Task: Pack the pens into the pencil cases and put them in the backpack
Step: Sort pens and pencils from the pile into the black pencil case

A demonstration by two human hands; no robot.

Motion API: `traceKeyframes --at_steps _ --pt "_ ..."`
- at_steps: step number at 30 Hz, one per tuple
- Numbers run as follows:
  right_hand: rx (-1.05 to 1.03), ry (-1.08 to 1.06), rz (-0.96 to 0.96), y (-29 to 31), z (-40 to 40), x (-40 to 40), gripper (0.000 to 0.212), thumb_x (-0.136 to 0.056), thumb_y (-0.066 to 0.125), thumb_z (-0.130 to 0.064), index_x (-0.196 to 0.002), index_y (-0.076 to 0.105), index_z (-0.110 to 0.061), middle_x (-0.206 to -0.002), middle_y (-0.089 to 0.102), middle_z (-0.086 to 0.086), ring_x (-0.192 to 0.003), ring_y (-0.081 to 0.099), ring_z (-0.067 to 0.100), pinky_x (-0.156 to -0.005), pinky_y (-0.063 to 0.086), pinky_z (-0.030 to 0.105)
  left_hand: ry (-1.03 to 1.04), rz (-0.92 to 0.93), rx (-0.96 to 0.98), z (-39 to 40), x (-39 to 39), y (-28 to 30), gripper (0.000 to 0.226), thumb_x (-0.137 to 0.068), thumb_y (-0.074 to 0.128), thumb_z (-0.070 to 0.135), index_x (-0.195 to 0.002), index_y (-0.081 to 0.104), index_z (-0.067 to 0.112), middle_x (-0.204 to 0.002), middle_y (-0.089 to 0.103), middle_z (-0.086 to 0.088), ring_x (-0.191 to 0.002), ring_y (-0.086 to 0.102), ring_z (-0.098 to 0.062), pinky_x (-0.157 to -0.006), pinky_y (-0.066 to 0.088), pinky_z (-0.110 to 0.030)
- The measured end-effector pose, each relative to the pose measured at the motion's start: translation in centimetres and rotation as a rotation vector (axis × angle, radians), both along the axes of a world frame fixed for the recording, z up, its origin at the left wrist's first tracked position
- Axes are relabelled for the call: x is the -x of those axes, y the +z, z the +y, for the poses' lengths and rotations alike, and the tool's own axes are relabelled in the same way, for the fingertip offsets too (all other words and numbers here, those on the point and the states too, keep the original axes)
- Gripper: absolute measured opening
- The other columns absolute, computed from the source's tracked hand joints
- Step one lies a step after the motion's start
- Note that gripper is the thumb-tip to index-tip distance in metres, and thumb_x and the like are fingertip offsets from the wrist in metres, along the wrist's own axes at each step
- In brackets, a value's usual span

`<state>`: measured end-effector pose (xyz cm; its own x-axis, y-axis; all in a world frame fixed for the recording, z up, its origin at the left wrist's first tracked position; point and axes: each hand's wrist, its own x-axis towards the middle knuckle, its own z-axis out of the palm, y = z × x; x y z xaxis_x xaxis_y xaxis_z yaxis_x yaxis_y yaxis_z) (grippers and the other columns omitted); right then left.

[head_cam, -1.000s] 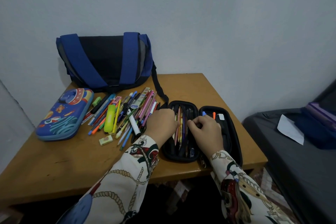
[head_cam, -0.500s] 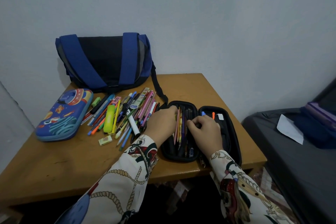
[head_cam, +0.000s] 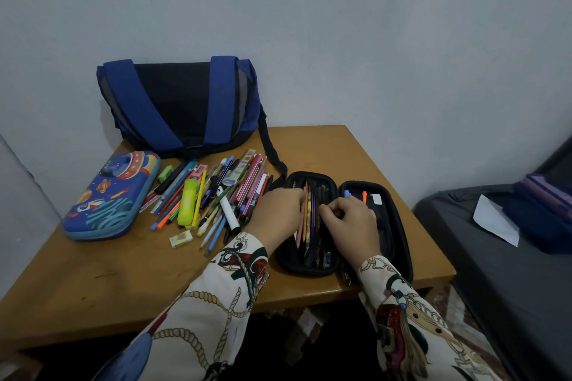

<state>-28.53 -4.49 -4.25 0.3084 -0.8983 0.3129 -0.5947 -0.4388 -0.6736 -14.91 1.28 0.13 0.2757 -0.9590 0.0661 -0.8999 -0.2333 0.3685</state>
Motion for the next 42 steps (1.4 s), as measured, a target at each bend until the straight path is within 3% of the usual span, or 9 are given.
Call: traceKeyframes --at_steps 4,10,14,18,21,28,35,38,42 --pt "0.007 -0.002 0.0 0.0 0.0 0.0 0.027 -0.093 0.061 -0.031 -0.071 0.062 -0.014 -0.075 0.055 -0.003 -0.082 0.051 0.014 -0.085 0.025 0.03 0.003 -0.187 -0.047 0.1 0.7 -1.0 0.035 -0.101 0.039 0.017 -0.129 0.058 0.022 -0.121 0.05 -0.012 -0.115 0.045 -0.03 -0.082 0.042 -0.035" --pt "0.005 -0.008 -0.002 0.0 0.1 0.1 0.027 -0.092 0.061 -0.03 -0.07 0.062 -0.015 -0.075 0.055 -0.003 -0.082 0.051 0.014 -0.084 0.024 0.029 0.024 -0.405 0.035 0.8 2.4 -2.0 0.038 -0.097 0.041 0.007 -0.134 0.048 0.01 -0.123 0.043 -0.016 -0.114 0.042 -0.032 -0.088 0.044 -0.034" --pt "-0.001 -0.002 -0.005 0.1 0.1 0.1 0.027 -0.093 0.061 -0.03 -0.07 0.061 -0.015 -0.075 0.055 -0.003 -0.081 0.051 0.013 -0.084 0.023 0.029 0.01 -0.244 0.148 0.9 1.8 -2.2 0.048 -0.097 0.045 0.01 -0.144 0.036 0.011 -0.124 0.051 -0.015 -0.114 0.05 -0.03 -0.09 0.046 -0.035" --pt "0.001 0.007 -0.004 0.0 0.0 0.1 0.029 -0.093 0.061 -0.029 -0.068 0.06 -0.015 -0.075 0.056 -0.002 -0.079 0.051 0.01 -0.085 0.025 0.029 0.212 -0.025 0.307 1.1 -0.7 -2.1 0.029 -0.095 0.043 0.008 -0.12 0.058 0.01 -0.102 0.064 -0.009 -0.093 0.062 -0.026 -0.08 0.052 -0.037" --pt "-0.002 0.011 -0.014 0.0 0.1 0.1 0.03 -0.093 0.061 -0.028 -0.066 0.058 -0.016 -0.073 0.056 -0.002 -0.078 0.051 0.01 -0.085 0.027 0.03 0.298 -0.098 0.241 1.4 -2.0 -1.8 0.015 -0.094 0.049 0.012 -0.1 0.062 0.01 -0.094 0.061 -0.006 -0.089 0.06 -0.024 -0.08 0.05 -0.035" --pt "-0.014 0.007 -0.014 0.1 0.2 0.2 0.029 -0.093 0.061 -0.03 -0.066 0.058 -0.018 -0.074 0.056 -0.004 -0.078 0.051 0.008 -0.086 0.027 0.03 0.271 -0.233 0.072 1.2 -2.1 -2.1 0.018 -0.096 0.05 0.012 -0.104 0.065 0.007 -0.105 0.062 -0.01 -0.1 0.06 -0.026 -0.075 0.047 -0.03" --pt "-0.123 0.04 -0.091 1.1 0.4 0.6 0.025 -0.096 0.057 -0.033 -0.076 0.067 -0.022 -0.083 0.064 -0.007 -0.083 0.061 0.013 -0.088 0.051 0.043 0.349 -0.105 -0.078 -0.4 -3.4 -3.7 0.021 -0.091 0.044 0.022 -0.097 0.061 0.012 -0.103 0.064 -0.007 -0.105 0.059 -0.03 -0.107 0.036 -0.058" --pt "-0.199 0.009 -0.211 2.5 0.1 2.5 0.018 -0.097 0.058 -0.029 -0.087 0.071 -0.024 -0.084 0.069 -0.006 -0.079 0.066 0.014 -0.069 0.055 0.03 0.344 0.047 0.044 -0.2 -3.1 -1.5 0.028 -0.091 0.053 0.021 -0.064 0.046 0.014 -0.067 0.05 -0.002 -0.069 0.052 -0.023 -0.083 0.051 -0.046" --pt "-0.216 -0.11 -0.258 2.3 -2.1 5.9 0.013 -0.093 0.062 -0.028 -0.085 0.072 -0.026 -0.089 0.07 -0.008 -0.088 0.064 0.012 -0.076 0.051 0.032 0.269 0.407 0.193 -0.3 -2.8 0.6 0.026 -0.091 0.057 0.017 -0.067 0.053 0.008 -0.067 0.052 -0.006 -0.061 0.05 -0.02 -0.063 0.047 -0.034"
